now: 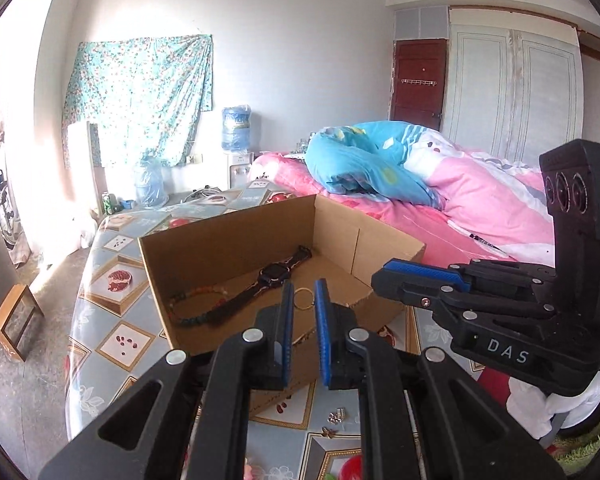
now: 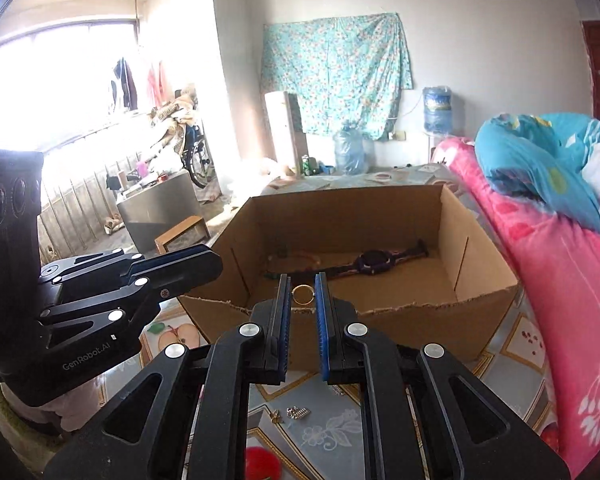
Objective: Organize jewelry
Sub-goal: 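Carry the gold ring over the box and open the left gripper, then move the left gripper back over the table toward the gold charms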
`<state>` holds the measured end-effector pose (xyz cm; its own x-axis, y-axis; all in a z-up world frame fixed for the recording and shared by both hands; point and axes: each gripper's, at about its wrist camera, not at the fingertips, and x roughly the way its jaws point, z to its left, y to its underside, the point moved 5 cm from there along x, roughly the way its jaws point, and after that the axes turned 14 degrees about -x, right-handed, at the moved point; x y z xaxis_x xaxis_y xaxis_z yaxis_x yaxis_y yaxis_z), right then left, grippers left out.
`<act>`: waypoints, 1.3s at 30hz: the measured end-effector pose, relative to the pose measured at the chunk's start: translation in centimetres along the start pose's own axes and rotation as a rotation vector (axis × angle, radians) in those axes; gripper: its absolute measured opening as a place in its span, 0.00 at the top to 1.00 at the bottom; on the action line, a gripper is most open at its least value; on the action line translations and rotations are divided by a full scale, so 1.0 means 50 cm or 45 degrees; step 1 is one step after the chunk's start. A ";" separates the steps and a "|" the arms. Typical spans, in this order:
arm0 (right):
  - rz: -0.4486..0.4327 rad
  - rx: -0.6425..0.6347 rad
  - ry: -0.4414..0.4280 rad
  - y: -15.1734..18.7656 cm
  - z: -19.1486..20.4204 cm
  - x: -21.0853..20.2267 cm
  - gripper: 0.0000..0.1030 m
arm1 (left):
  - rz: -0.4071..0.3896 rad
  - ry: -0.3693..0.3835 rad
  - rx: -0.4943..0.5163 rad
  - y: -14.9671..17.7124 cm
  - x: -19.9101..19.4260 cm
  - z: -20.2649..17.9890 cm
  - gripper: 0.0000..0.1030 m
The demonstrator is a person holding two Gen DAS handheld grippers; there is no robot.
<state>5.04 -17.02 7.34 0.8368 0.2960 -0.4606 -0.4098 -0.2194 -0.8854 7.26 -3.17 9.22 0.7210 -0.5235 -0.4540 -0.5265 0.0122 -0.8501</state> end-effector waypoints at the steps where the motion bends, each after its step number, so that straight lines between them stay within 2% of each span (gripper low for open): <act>1: -0.008 0.000 -0.008 -0.011 -0.005 0.006 0.90 | 0.000 -0.011 0.001 -0.006 -0.002 0.009 0.90; 5: 0.028 0.010 -0.056 -0.034 -0.021 0.051 0.90 | 0.045 -0.049 -0.024 -0.018 0.039 0.032 0.90; 14: 0.267 0.122 -0.202 -0.017 -0.043 0.175 0.90 | 0.207 -0.151 -0.016 -0.005 0.152 0.075 0.90; 20: 0.355 0.174 -0.242 -0.015 -0.051 0.197 0.90 | 0.289 -0.189 -0.023 0.000 0.200 0.092 0.90; 23: 0.378 0.181 -0.246 -0.018 -0.061 0.209 0.87 | 0.289 -0.208 -0.007 -0.002 0.209 0.091 0.89; 25: 0.371 0.185 -0.245 -0.020 -0.067 0.207 0.86 | 0.293 -0.221 -0.009 -0.002 0.214 0.095 0.82; 27: 0.353 0.197 -0.245 -0.023 -0.079 0.208 0.85 | 0.277 -0.217 -0.021 -0.004 0.213 0.097 0.79; 31: 0.306 0.214 -0.241 -0.029 -0.100 0.192 0.85 | 0.224 -0.226 -0.027 -0.013 0.203 0.098 0.79; 39: 0.222 0.259 -0.236 -0.041 -0.139 0.144 0.85 | 0.105 -0.186 -0.060 -0.031 0.147 0.090 0.79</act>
<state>14.42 -20.93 6.26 0.6748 0.4388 -0.5934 -0.6211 -0.0968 -0.7777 15.41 -3.22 6.02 0.7304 -0.3929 -0.5587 -0.6047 0.0082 -0.7964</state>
